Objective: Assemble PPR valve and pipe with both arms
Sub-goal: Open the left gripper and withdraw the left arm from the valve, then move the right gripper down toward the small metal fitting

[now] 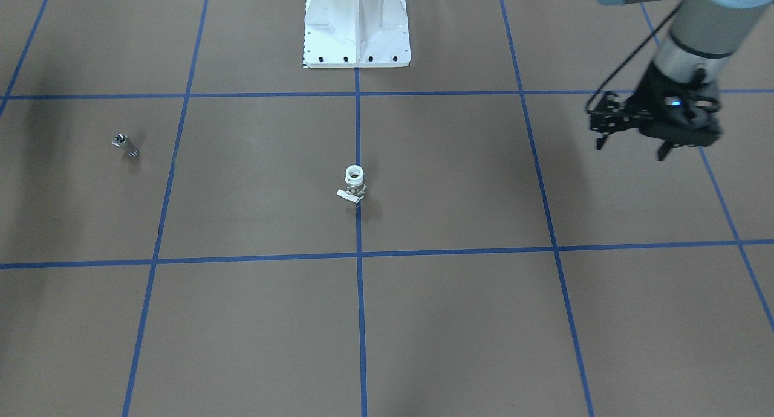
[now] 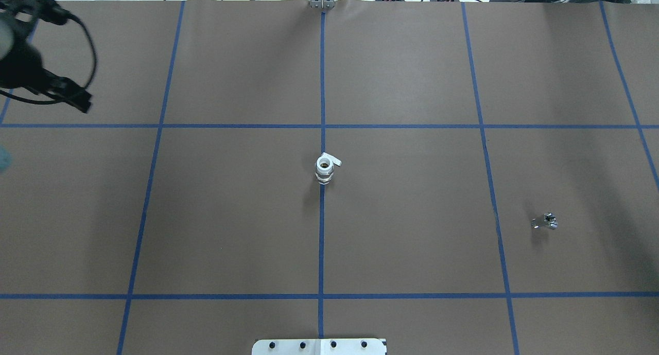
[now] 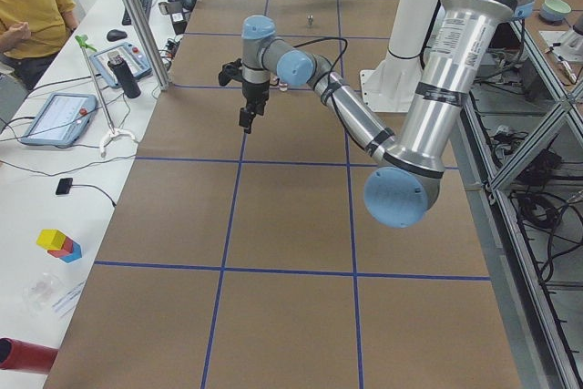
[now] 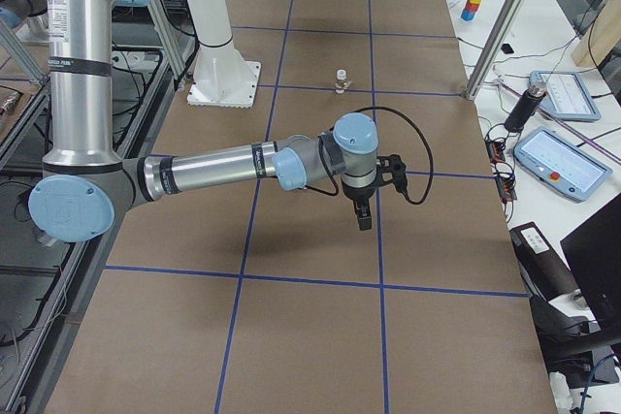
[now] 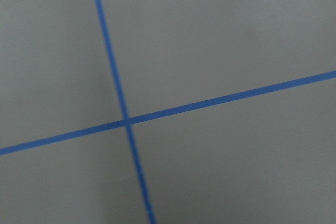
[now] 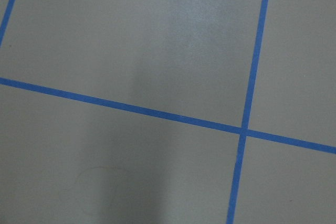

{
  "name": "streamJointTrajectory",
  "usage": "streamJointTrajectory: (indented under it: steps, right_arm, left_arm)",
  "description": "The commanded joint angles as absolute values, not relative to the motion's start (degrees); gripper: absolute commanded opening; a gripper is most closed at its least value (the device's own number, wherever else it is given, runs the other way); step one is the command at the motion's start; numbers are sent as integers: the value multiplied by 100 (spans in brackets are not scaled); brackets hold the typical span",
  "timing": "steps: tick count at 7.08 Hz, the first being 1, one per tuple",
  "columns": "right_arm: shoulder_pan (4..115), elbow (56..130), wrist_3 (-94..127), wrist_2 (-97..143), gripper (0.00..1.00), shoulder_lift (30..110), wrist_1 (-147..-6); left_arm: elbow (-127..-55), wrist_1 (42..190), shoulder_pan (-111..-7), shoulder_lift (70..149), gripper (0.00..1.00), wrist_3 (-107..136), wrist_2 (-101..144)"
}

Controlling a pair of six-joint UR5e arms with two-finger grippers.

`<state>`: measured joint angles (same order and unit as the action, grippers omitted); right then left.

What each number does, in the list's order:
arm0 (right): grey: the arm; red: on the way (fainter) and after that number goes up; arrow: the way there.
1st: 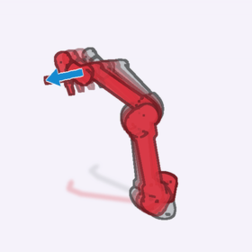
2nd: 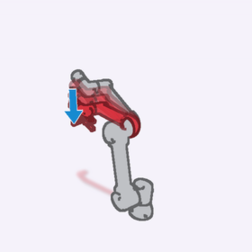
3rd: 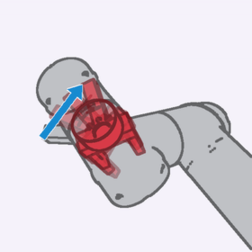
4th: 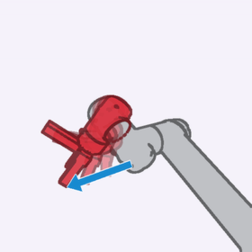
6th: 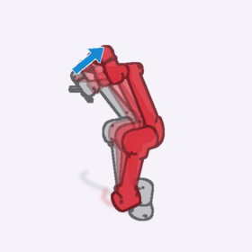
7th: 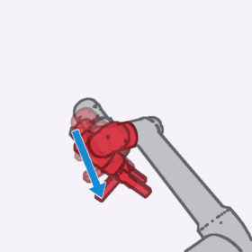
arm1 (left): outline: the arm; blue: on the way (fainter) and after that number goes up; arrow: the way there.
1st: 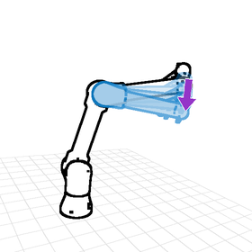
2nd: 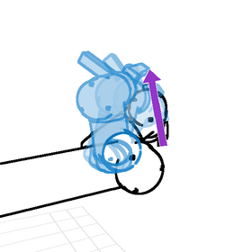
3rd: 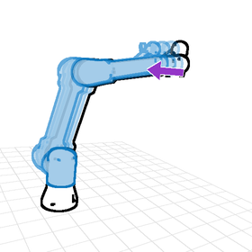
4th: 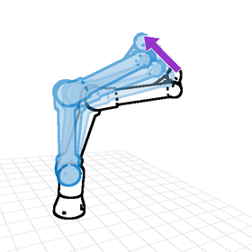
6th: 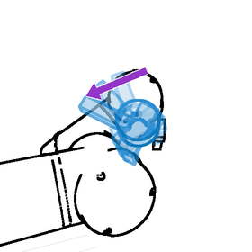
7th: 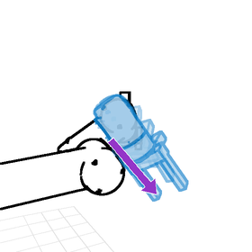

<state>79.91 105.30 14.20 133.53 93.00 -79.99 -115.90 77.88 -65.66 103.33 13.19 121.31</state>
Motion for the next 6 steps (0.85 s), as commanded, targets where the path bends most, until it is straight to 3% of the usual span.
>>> streamJointTrajectory:
  steps: [1, 4, 6]
  right_arm:
    - [7412, 11194, 2596, 13316, 100, 9430, -7989]
    - [6227, 11373, 4519, 12634, 100, 9763, -6616]
    - [5811, 11382, 4676, 12349, 100, 10281, -5918]
  left_arm:
    - [-10999, 7839, -8412, 9495, 99, -1378, 12593]
    - [-9760, 8293, -9797, 9247, 100, -2794, 12577]
    - [-9834, 8586, -9817, 8940, 100, -1607, 12891]
